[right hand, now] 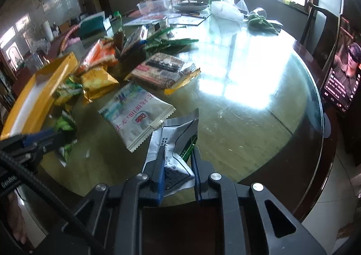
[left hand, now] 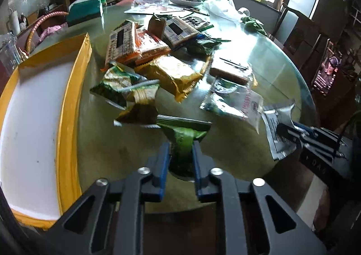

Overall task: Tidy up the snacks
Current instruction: 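Carry both packets over the yellow tray and open both tools to drop them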

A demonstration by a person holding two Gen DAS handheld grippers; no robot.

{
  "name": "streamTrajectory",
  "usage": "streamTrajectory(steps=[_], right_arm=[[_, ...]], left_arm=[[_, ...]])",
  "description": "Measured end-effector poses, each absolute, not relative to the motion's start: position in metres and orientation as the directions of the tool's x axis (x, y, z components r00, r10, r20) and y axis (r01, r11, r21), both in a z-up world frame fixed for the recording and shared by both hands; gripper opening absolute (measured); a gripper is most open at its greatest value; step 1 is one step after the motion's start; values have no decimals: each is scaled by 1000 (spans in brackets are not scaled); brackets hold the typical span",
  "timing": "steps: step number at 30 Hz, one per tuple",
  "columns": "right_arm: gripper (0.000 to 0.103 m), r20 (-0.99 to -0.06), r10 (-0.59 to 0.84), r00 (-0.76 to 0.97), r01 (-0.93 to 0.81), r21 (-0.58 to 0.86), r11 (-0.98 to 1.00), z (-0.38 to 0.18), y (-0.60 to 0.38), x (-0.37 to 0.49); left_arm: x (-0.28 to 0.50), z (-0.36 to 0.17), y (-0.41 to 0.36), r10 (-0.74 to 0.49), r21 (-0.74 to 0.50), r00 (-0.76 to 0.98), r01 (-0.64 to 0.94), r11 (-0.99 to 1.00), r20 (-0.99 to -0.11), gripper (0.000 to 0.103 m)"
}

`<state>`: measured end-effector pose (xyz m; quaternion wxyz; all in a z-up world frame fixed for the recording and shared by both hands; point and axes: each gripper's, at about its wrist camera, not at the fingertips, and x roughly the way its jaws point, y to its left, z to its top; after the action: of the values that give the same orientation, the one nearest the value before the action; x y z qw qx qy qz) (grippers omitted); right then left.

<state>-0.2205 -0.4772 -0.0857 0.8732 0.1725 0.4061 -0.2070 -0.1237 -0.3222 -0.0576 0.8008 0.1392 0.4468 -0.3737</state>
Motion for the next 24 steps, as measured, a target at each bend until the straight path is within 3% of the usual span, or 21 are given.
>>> streamTrajectory(steps=[7, 9, 11, 16, 20, 24], right_arm=[[19, -735, -261, 627, 532, 159, 832, -65, -478, -230], [19, -725, -276, 631, 536, 151, 831, -61, -476, -231], [19, -718, -275, 639, 538, 163, 827, -58, -475, -230], [19, -700, -257, 667, 519, 188, 834, -53, -471, -228], [19, -696, -240, 677, 500, 195, 844, -53, -466, -225], [19, -670, -212, 711, 480, 242, 843, -50, -464, -225]], left_arm=[[-123, -55, -315, -502, -154, 310, 711, 686, -807, 18], [-123, -56, -316, -491, -137, 314, 717, 684, -813, 30], [-123, -58, -319, -473, -112, 323, 719, 686, -820, 35], [-116, -67, -326, -468, -118, 315, 715, 689, -826, 35], [-114, -66, -322, -484, -140, 313, 707, 694, -817, 29], [-116, -55, -310, -540, -215, 283, 699, 682, -792, 27]])
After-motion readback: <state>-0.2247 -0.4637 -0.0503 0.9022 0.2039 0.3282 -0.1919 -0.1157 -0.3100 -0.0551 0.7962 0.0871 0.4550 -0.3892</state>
